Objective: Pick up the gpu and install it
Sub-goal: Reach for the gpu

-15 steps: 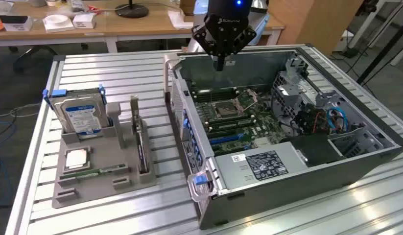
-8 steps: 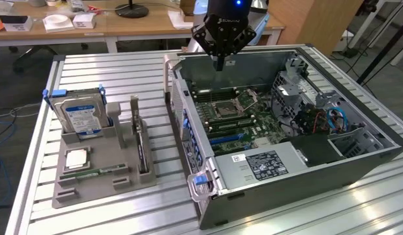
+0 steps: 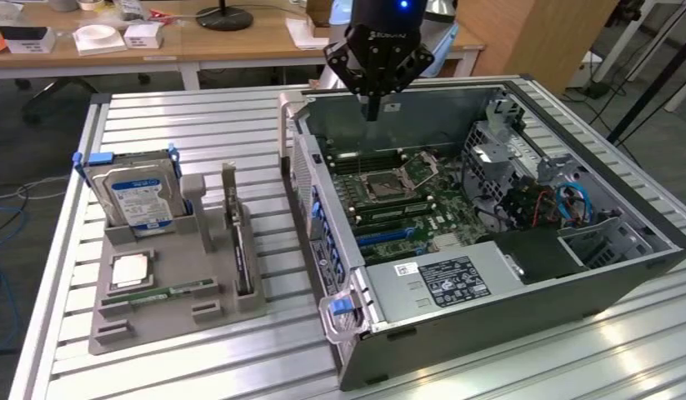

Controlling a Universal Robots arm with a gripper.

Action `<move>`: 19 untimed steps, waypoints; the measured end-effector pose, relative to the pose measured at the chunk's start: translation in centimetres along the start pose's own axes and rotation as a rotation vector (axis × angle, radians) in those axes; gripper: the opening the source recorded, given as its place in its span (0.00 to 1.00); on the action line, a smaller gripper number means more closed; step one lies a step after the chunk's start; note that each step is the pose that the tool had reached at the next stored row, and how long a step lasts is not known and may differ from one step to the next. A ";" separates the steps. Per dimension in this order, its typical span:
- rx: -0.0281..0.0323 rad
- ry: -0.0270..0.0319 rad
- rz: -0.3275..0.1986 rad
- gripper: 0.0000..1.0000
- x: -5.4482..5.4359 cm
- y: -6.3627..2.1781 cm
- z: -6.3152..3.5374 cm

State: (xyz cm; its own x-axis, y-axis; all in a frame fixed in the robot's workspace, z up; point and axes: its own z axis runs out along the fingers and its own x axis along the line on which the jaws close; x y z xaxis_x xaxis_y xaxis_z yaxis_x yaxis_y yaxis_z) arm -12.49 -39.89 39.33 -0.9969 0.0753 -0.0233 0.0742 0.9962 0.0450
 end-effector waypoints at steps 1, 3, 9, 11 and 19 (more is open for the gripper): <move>0.0000 0.0000 0.000 0.11 0.0 0.00 0.00; -0.0001 0.0000 0.000 0.11 0.1 -0.01 0.00; -0.0001 0.0000 0.000 0.11 0.3 -0.03 -0.01; -0.0001 0.0000 0.000 0.11 0.4 -0.03 -0.01; 0.0000 0.0000 0.000 0.11 0.8 -0.06 -0.02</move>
State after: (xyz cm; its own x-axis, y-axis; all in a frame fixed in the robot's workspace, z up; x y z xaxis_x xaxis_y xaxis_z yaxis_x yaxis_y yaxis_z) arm -13.26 -39.88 39.33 -0.9969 0.0753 -0.0233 0.0742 0.9962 0.0451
